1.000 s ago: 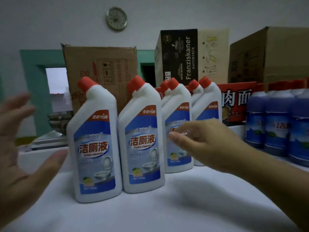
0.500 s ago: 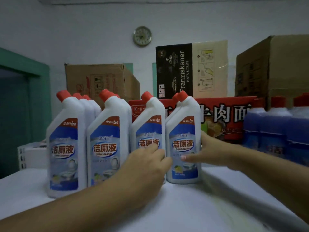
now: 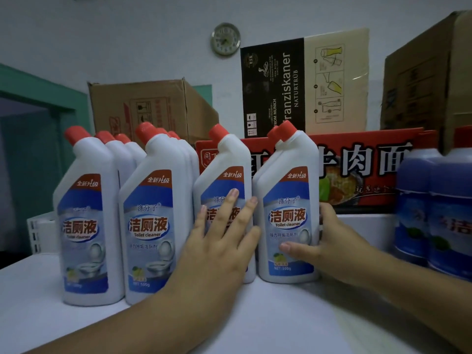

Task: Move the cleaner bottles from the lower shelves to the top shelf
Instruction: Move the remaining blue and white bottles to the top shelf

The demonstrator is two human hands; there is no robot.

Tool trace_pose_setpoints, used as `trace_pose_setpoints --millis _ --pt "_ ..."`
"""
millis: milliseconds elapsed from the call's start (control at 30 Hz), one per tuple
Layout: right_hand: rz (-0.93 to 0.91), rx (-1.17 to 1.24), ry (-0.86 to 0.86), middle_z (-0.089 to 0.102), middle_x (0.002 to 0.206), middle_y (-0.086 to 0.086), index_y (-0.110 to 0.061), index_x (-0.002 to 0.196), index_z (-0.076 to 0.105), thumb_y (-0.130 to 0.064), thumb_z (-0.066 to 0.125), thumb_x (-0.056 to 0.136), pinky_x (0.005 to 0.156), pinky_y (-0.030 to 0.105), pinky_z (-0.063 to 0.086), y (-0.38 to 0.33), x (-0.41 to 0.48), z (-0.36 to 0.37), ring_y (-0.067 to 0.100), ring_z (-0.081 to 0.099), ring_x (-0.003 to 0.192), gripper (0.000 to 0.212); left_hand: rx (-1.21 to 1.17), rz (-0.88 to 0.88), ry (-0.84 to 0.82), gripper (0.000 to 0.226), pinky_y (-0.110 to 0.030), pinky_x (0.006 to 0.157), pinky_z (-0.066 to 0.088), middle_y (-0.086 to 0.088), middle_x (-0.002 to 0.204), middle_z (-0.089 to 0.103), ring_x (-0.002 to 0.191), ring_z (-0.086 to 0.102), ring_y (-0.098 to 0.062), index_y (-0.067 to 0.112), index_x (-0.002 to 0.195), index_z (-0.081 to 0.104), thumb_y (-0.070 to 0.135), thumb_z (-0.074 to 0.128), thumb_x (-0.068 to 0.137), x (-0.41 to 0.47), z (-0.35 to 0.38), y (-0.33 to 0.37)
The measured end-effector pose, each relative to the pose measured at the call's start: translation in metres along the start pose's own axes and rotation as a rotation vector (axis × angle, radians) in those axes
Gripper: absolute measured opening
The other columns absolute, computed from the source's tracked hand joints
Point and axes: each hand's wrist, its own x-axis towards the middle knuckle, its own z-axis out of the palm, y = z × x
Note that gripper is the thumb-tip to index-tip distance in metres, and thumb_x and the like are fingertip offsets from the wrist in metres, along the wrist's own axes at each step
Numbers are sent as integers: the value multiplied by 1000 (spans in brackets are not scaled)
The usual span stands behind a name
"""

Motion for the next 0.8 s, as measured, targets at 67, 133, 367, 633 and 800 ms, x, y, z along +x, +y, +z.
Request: trace_pose_setpoints --millis 67,133,367,633,800 --pt "29 -68 -26 51 90 -27 -43 110 31 -36 81 61 59 10 48 -3 -4 -6 -4 55 80 70 10 -4 -43 98 -56 101 27 -10 155 28 139 13 -34 19 127 42 37 92 45 0 -4 -2" --pt "22 -131 -55 55 89 -29 -45 109 34 -30 82 64 60 7 46 -3 -8 -6 -7 56 82 67 -10 2 -43 103 -57 101 31 -9 155 27 140 13 -33 17 132 35 35 92 48 -1 -3 -4" --pt "-12 -202 -28 59 92 -32 -47 115 39 -35 80 68 66 5 46 4 -9 6 -11 58 87 64 -52 8 -216 86 -51 112 -12 -3 147 -42 117 -55 -24 25 143 -26 29 46 97 2 -11 1" --pt "47 -257 -43 62 107 -19 -37 124 43 -39 75 73 83 18 50 0 -12 7 1 61 96 60 -53 18 -272 81 -56 112 -11 -5 148 -42 121 -53 -28 30 144 -26 31 41 98 1 -18 3" --pt "69 -391 -56 61 117 -18 -37 127 43 -46 73 74 91 25 50 -13 -16 6 5 59 105 61 -66 17 -256 87 -58 105 -23 -3 132 -56 116 -56 -28 33 142 -26 42 46 94 -2 -15 5"
